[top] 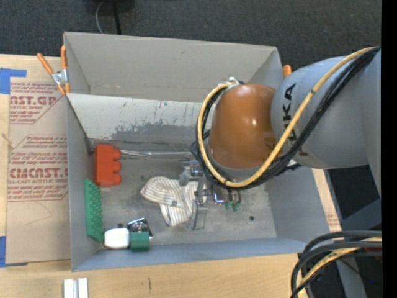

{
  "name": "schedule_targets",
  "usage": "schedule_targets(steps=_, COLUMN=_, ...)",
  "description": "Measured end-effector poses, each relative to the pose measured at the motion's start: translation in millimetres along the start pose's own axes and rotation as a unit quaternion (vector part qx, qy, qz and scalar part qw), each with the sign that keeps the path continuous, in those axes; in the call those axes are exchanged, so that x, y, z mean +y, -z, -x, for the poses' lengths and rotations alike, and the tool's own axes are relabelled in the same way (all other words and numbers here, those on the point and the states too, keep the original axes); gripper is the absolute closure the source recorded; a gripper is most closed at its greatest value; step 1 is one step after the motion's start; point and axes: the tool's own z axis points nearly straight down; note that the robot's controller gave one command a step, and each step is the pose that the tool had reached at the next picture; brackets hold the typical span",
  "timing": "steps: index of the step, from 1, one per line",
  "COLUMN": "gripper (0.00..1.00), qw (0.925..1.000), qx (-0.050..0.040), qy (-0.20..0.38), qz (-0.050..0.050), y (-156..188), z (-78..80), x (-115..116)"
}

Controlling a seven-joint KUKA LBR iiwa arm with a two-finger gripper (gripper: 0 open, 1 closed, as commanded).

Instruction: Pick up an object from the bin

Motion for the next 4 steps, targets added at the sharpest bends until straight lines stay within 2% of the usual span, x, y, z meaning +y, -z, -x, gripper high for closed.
schedule_targets(steps=1, gripper=0.0, qw=1.0, qx=-0.0026, qy=-0.007, qz=0.001, y=-34, z=37.7, x=19)
schedule_targets(steps=2, gripper=1.0, qw=0.9912, qx=0.0001, qy=-0.133, qz=0.0, y=-82, z=56.3, x=2)
schedule_targets(steps=3, gripper=1.0, qw=0.9911, qx=0.0001, qy=-0.133, qz=0.0, y=-82, z=56.3, x=2)
schedule_targets(steps=4, gripper=1.0, qw=0.9914, qx=-0.0011, qy=-0.131, qz=0.001, y=41, z=63.3, x=11)
